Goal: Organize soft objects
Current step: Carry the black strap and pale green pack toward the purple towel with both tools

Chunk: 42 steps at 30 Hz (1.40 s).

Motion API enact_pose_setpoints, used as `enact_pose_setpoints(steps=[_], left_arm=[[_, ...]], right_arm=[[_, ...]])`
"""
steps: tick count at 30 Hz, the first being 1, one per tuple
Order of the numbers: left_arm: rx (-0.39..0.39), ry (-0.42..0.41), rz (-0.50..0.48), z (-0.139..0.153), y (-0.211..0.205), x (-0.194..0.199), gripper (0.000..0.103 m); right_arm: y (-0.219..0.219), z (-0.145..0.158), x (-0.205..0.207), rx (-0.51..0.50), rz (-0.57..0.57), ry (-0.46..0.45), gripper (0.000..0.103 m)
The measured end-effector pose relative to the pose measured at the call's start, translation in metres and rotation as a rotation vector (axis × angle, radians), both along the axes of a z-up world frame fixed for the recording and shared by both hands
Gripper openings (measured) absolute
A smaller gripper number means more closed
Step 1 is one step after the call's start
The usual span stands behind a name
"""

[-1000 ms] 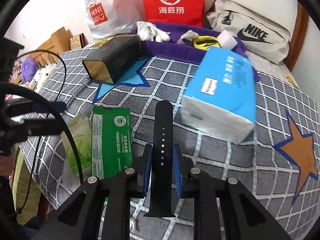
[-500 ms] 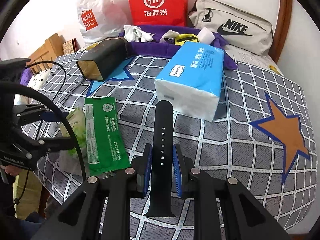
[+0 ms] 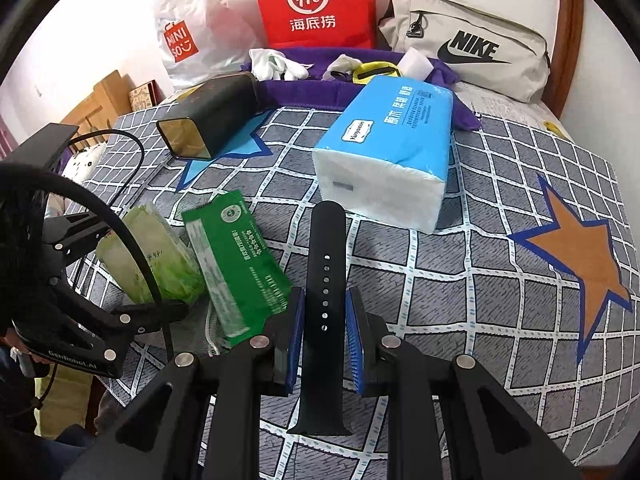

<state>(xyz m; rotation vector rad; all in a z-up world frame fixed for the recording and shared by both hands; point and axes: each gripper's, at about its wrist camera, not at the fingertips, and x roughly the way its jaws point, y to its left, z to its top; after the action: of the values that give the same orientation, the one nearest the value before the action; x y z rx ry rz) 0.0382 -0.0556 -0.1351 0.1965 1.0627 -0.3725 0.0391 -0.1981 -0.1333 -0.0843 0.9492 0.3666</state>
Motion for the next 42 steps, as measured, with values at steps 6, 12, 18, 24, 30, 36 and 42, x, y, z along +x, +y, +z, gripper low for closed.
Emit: enact_pose_setpoints(steps=[6, 12, 18, 24, 30, 36, 42], left_arm=[[-0.027, -0.035, 0.014, 0.013, 0.01, -0.001, 0.057], [-0.043, -0.068, 0.024, 0.021, 0.024, 0.002, 0.047], [-0.089, -0.083, 0.068, 0.029, 0.043, 0.008, 0.041], [-0.119, -0.088, 0.109, 0.037, 0.056, 0.014, 0.041], [-0.135, -0.101, 0.152, 0.048, 0.067, 0.023, 0.041], [-0.16, -0.109, 0.175, 0.057, 0.073, 0.032, 0.041], [-0.178, -0.137, 0.176, 0.073, 0.077, 0.042, 0.041]], right_arm=[[-0.001, 0.0, 0.003, -0.003, -0.002, 0.004, 0.021], [0.002, -0.002, 0.005, -0.01, 0.002, 0.011, 0.021], [0.006, 0.001, 0.006, -0.012, 0.009, 0.009, 0.021], [0.009, 0.009, 0.007, 0.004, 0.021, 0.001, 0.021], [0.013, 0.02, 0.01, 0.008, 0.041, -0.015, 0.021], [0.017, 0.033, 0.016, 0.019, 0.046, -0.037, 0.021], [0.022, 0.048, 0.026, 0.026, 0.059, -0.064, 0.021]])
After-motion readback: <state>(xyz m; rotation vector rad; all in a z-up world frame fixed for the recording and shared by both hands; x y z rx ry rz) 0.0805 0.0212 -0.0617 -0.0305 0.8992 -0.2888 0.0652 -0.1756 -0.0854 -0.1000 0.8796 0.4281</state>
